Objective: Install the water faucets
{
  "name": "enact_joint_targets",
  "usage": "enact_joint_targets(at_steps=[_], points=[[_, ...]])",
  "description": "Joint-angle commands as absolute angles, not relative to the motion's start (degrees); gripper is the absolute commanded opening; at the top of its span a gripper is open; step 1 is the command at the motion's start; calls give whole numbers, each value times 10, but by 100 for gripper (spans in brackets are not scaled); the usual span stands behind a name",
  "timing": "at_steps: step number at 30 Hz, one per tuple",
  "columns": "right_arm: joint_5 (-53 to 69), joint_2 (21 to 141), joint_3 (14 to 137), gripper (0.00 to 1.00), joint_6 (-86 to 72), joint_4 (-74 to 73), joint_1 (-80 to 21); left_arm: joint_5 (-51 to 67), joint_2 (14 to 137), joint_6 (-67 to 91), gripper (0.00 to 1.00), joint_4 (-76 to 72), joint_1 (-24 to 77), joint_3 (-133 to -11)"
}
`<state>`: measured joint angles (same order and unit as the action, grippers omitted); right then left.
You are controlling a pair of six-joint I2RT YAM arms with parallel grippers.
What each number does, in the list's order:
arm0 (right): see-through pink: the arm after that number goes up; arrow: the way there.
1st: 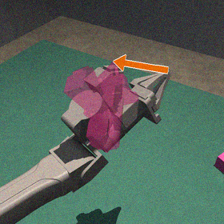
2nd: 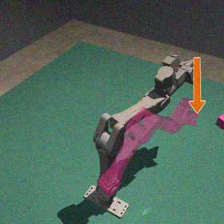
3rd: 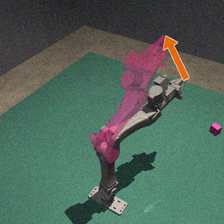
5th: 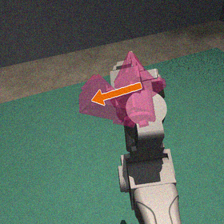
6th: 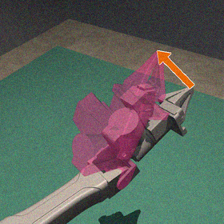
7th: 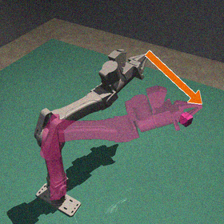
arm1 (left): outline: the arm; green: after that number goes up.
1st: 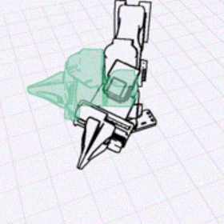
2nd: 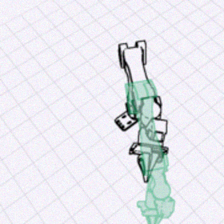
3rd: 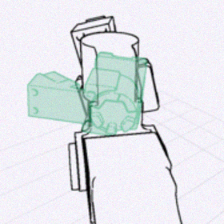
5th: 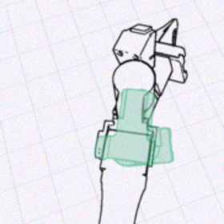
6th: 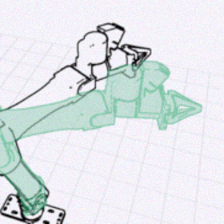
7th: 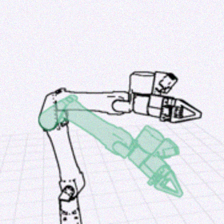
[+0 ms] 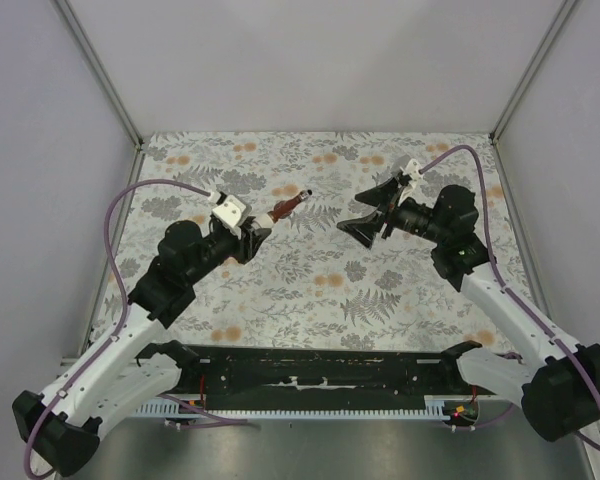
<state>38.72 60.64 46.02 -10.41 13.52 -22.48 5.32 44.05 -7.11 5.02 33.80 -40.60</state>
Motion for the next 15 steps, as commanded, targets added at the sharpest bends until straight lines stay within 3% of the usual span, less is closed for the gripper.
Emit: enact_joint_targets(at_steps=[1,6,11,15], points=[[550,631,449,97,-45,295,-183,245,453,60,2,3,289,-447],[619,664,478,95,-36,291,-175,343,447,167,2,-109,252,-410],[661,706,481,90,-162,438,-180,388,454,222,2,-183,251,-399],[650,711,483,90,-161,448,-193,428,479,268,2,-231,252,-409]])
